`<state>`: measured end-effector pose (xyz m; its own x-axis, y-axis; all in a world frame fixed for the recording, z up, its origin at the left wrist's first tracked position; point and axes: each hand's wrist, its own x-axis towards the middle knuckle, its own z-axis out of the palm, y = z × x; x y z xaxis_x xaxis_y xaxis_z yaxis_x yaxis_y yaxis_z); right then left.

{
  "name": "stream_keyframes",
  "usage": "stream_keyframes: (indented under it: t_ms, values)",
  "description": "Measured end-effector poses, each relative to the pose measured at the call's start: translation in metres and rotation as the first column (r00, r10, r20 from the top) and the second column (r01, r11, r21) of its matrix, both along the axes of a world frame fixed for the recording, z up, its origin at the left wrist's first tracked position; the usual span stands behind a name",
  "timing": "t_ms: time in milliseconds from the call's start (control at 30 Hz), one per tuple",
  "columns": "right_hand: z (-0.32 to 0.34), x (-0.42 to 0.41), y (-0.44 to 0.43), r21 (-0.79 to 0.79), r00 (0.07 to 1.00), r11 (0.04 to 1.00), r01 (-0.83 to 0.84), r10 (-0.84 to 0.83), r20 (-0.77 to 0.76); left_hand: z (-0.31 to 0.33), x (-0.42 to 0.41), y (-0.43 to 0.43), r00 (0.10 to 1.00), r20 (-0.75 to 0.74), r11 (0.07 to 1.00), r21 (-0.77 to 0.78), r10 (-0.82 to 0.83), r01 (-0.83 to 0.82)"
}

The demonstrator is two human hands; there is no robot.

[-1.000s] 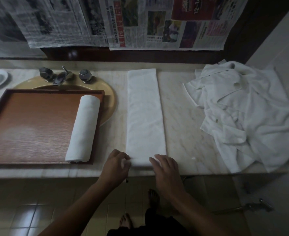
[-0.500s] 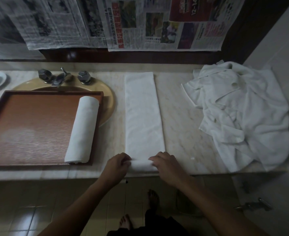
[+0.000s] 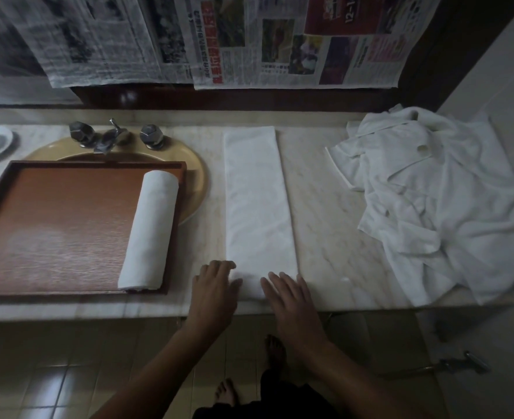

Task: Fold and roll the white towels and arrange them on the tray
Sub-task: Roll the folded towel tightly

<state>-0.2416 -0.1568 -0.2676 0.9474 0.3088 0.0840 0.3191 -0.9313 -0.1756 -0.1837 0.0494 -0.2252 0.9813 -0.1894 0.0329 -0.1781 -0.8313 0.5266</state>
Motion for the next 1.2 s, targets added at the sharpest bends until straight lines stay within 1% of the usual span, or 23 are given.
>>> stream_keyframes:
  t_ms: [33, 67, 100, 133, 200, 267, 433, 500, 600, 700, 767, 867, 933, 967, 1033, 1100, 1133, 1167, 1200]
  values:
    - [0.002, 0.002, 0.000, -0.011, 1.000, 1.000, 0.000, 0.000, -0.015, -0.004, -0.010, -0.002, 0.989, 0.101, 0.993, 0.059, -0.111, 0.106]
    - [0.003, 0.004, 0.000, -0.019, 1.000, 1.000, 0.003, -0.003, -0.020, -0.009, -0.018, -0.004, 0.964, 0.147, 0.972, 0.116, -0.220, 0.204]
    - [0.003, 0.006, 0.000, -0.020, 1.000, 1.000, 0.005, -0.006, -0.028, -0.016, -0.026, -0.005, 0.940, 0.152, 0.946, 0.163, -0.304, 0.280]
    - [0.003, 0.008, -0.001, -0.018, 0.999, 1.000, 0.003, -0.004, -0.034, -0.023, -0.031, -0.004, 0.925, 0.136, 0.924, 0.203, -0.353, 0.323]
    - [0.004, 0.014, -0.003, -0.013, 0.999, 1.000, -0.015, 0.015, -0.042, -0.033, -0.028, 0.002, 0.924, 0.091, 0.904, 0.263, -0.372, 0.338]
    - [0.006, 0.022, -0.007, 0.005, 0.997, 0.999, -0.037, 0.037, -0.074, -0.036, -0.017, 0.009, 0.927, 0.064, 0.898, 0.282, -0.370, 0.339]
    - [0.012, 0.034, -0.015, 0.071, 0.984, 0.998, -0.001, 0.013, -0.176, -0.030, 0.006, 0.019, 0.892, -0.018, 0.859, 0.261, -0.451, 0.440]
    - [0.020, 0.034, -0.018, 0.098, 0.977, 0.995, -0.006, 0.027, -0.210, -0.026, 0.007, 0.023, 0.887, -0.043, 0.860, 0.231, -0.459, 0.456]
    - [0.033, 0.030, -0.025, 0.240, 0.935, 0.967, 0.085, 0.006, -0.356, -0.020, 0.003, 0.030, 0.890, -0.055, 0.881, 0.129, -0.453, 0.456]
    - [0.036, 0.025, -0.032, 0.305, 0.885, 0.933, 0.192, -0.031, -0.464, -0.015, 0.000, 0.036, 0.900, -0.093, 0.903, 0.008, -0.427, 0.429]
    - [0.035, 0.025, -0.035, 0.324, 0.895, 0.924, 0.202, -0.040, -0.444, -0.015, 0.003, 0.037, 0.910, -0.131, 0.919, -0.081, -0.394, 0.386]
    - [0.035, 0.030, -0.035, 0.285, 0.919, 0.940, 0.188, -0.066, -0.388, -0.013, 0.010, 0.035, 0.928, -0.167, 0.936, -0.175, -0.334, 0.306]
    - [0.036, 0.033, -0.032, 0.210, 0.930, 0.960, 0.185, -0.102, -0.352, -0.014, 0.015, 0.035, 0.931, -0.190, 0.945, -0.171, -0.311, 0.280]
    - [0.036, 0.032, -0.029, 0.178, 0.948, 0.968, 0.176, -0.118, -0.297, -0.015, 0.017, 0.036, 0.931, -0.215, 0.950, -0.170, -0.294, 0.261]
    - [0.036, 0.024, -0.019, 0.145, 0.981, 0.977, 0.158, -0.138, -0.137, -0.015, 0.023, 0.035, 0.925, -0.279, 0.963, -0.153, -0.258, 0.222]
    - [0.033, 0.011, -0.004, 0.144, 0.992, 0.982, 0.122, -0.123, -0.003, -0.011, 0.032, 0.032, 0.910, -0.336, 0.969, -0.111, -0.244, 0.219]
    - [0.031, 0.004, 0.003, 0.142, 0.994, 0.985, 0.098, -0.104, 0.040, -0.008, 0.037, 0.030, 0.898, -0.370, 0.971, -0.090, -0.238, 0.220]
    - [0.028, -0.002, 0.010, 0.132, 0.995, 0.988, 0.084, -0.091, 0.047, -0.005, 0.041, 0.028, 0.886, -0.401, 0.972, -0.076, -0.232, 0.220]
    - [0.026, -0.007, 0.015, 0.108, 0.996, 0.991, 0.084, -0.087, 0.020, -0.002, 0.045, 0.026, 0.878, -0.423, 0.974, -0.070, -0.226, 0.217]
